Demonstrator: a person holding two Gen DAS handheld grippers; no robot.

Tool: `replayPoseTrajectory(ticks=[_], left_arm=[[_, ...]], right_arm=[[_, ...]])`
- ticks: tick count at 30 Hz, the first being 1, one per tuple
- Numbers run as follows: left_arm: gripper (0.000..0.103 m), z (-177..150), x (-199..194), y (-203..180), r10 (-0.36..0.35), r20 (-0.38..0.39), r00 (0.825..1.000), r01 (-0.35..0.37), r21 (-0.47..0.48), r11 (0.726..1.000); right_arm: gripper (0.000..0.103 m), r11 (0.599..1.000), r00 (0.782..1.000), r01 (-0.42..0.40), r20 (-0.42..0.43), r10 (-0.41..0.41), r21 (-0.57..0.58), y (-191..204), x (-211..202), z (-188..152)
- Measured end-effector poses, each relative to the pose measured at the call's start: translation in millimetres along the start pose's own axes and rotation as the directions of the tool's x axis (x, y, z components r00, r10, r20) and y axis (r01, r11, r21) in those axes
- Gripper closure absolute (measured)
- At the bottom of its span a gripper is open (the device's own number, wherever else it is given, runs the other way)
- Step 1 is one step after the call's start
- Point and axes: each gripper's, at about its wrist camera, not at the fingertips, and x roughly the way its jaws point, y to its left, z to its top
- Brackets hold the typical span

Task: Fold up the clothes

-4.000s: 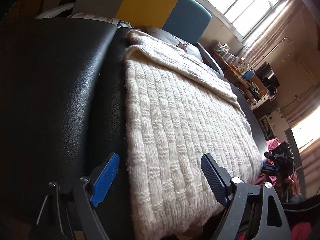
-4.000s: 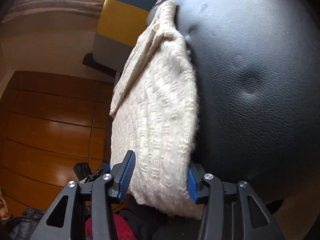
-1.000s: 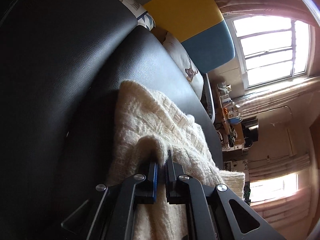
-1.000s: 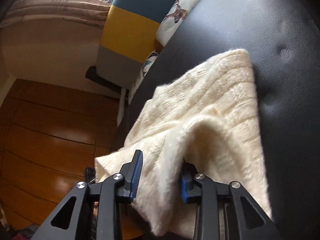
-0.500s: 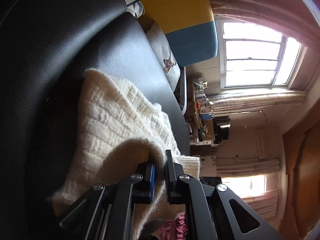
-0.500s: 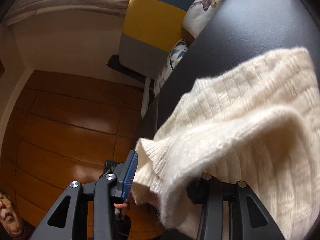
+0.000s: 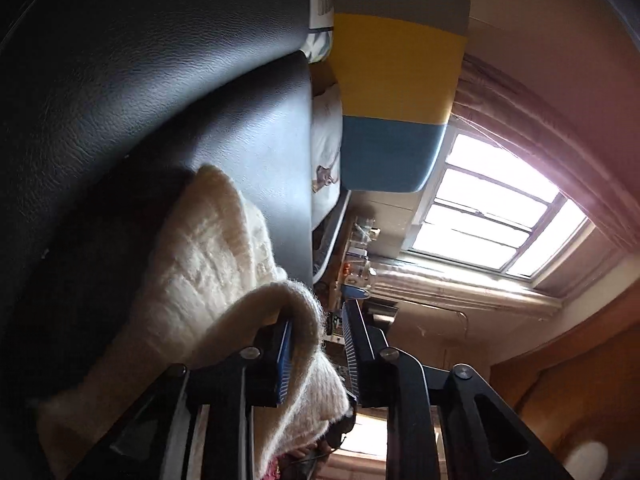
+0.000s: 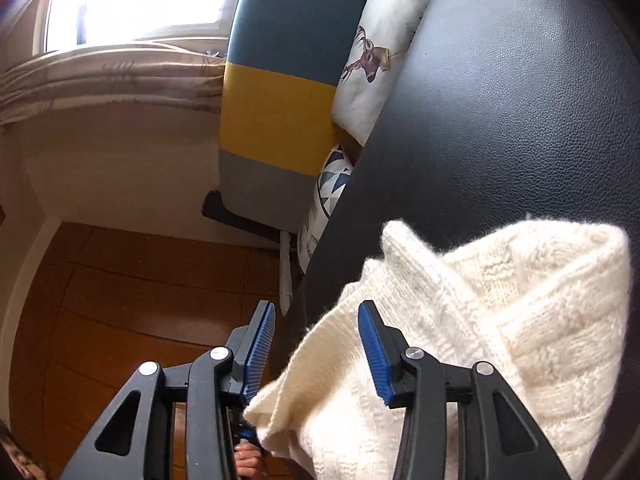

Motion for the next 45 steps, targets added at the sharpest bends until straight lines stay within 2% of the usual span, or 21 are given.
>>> replayPoseTrajectory(ticks=[2, 4, 6, 10, 13, 16, 18, 21, 23, 25, 26, 28, 30, 33, 35, 36, 38, 40, 42, 44, 45], left_arm=[[0.072, -4.6, 1.0, -11.9, 0.004, -0.018, 1.000, -0.003, 0.039, 0.999], [0.061, -8.3, 7.0, -19.9, -0.004, -0.058, 0.998, 0.007, 0.047, 0.999], [0.059, -14.3, 13.2, -26.4, 0.004, -0.087, 0.996, 0.001, 0.052, 0.999], [0.054, -17.6, 33.8, -35.1, 0.026, -0.131, 0.991, -0.018, 0.063, 0.998], [0.054, -2.1, 35.6, -31.9, 0.052, -0.040, 0.998, -0.050, 0.031, 0.998], [0.054, 17.2, 29.2, -21.8, 0.056, 0.067, 0.996, -0.054, -0.021, 0.998], [0.054, 24.6, 16.0, -17.9, 0.076, 0.141, 0.987, -0.075, -0.016, 0.997], [0.054, 25.2, -0.9, -22.4, 0.104, 0.153, 0.983, -0.116, 0.071, 0.991], [0.054, 20.3, -9.3, -32.8, 0.185, 0.145, 0.972, -0.213, 0.202, 0.956], [0.052, 10.5, -8.0, -37.6, 0.287, 0.109, 0.952, -0.307, 0.318, 0.897], [0.052, 4.1, -5.7, -38.0, 0.324, 0.081, 0.943, -0.330, 0.372, 0.867], [0.052, -8.4, 0.0, -36.0, 0.369, 0.038, 0.929, -0.347, 0.443, 0.827], [0.052, -20.5, 5.6, -33.9, 0.414, 0.000, 0.910, -0.356, 0.511, 0.782], [0.053, -23.2, 9.2, -30.9, 0.435, -0.003, 0.900, -0.367, 0.532, 0.763], [0.073, -26.2, 11.6, -31.3, 0.451, -0.009, 0.892, -0.371, 0.554, 0.745], [0.097, -29.9, 13.2, -33.1, 0.464, -0.013, 0.886, -0.373, 0.576, 0.728], [0.097, -39.4, 12.5, -37.6, 0.487, -0.001, 0.873, -0.384, 0.614, 0.690], [0.097, -50.0, 4.8, -41.9, 0.478, 0.001, 0.878, -0.367, 0.642, 0.673], [0.098, -58.4, -8.5, -46.7, 0.450, 0.006, 0.893, -0.346, 0.649, 0.678], [0.098, -65.9, -26.3, -49.9, 0.409, 0.003, 0.912, -0.314, 0.648, 0.694], [0.098, -69.4, -33.5, -49.6, 0.423, 0.031, 0.906, -0.336, 0.661, 0.671]], right_arm=[[0.058, 0.997, 0.998, 0.053, -0.021, -0.054, -0.047, 1.9, 1.8, -8.5], [0.058, 0.990, 0.993, 0.104, -0.040, -0.108, -0.095, 3.7, 3.7, -16.9], [0.060, 0.976, 0.983, 0.170, -0.047, -0.178, -0.138, 4.1, 4.4, -24.6], [0.063, 0.957, 0.966, 0.260, 0.039, -0.257, -0.131, -3.7, -21.4, -36.0], [0.063, 0.952, 0.953, 0.294, 0.106, -0.285, -0.084, -13.4, -40.7, -36.5], [0.074, 0.954, 0.955, 0.288, 0.099, -0.280, -0.079, -25.7, -49.4, -37.4], [0.074, 0.956, 0.958, 0.277, 0.098, -0.268, -0.095, -28.6, -51.7, -36.7], [0.074, 0.960, 0.963, 0.262, 0.097, -0.253, -0.096, -29.7, -51.5, -35.9], [0.073, 0.960, 0.963, 0.262, 0.094, -0.254, -0.097, -27.4, -49.2, -35.8], [0.072, 0.960, 0.963, 0.264, 0.088, -0.256, -0.098, -24.1, -49.2, -35.6], [0.068, 0.960, 0.963, 0.263, 0.084, -0.255, -0.099, -21.3, -49.9, -35.2], [0.063, 0.958, 0.963, 0.265, 0.080, -0.258, -0.110, -13.7, -52.7, -34.2], [0.063, 0.944, 0.953, 0.301, 0.088, -0.291, -0.139, -3.7, -56.1, -32.9], [0.062, 0.928, 0.939, 0.342, 0.092, -0.331, -0.147, 1.7, -63.8, -33.1], [0.062, 0.911, 0.922, 0.387, 0.081, -0.379, -0.143, -1.6, -66.4, -34.0], [0.062, 0.901, 0.913, 0.408, 0.081, -0.400, -0.148, -2.9, -67.2, -34.8], [0.062, 0.893, 0.907, 0.421, 0.078, -0.414, -0.159, -3.9, -70.7, -38.4], [0.062, 0.883, 0.899, 0.438, 0.074, -0.432, -0.168, -4.8, -74.2, -41.7], [0.062, 0.878, 0.896, 0.443, 0.055, -0.441, -0.180, -7.0, -71.3, -39.4], [0.062, 0.881, 0.901, 0.430, 0.033, -0.432, -0.199, -7.7, -70.1, -38.5], [0.062, 0.880, 0.903, 0.424, 0.028, -0.429, -0.215, -6.6, -70.2, -38.3]])
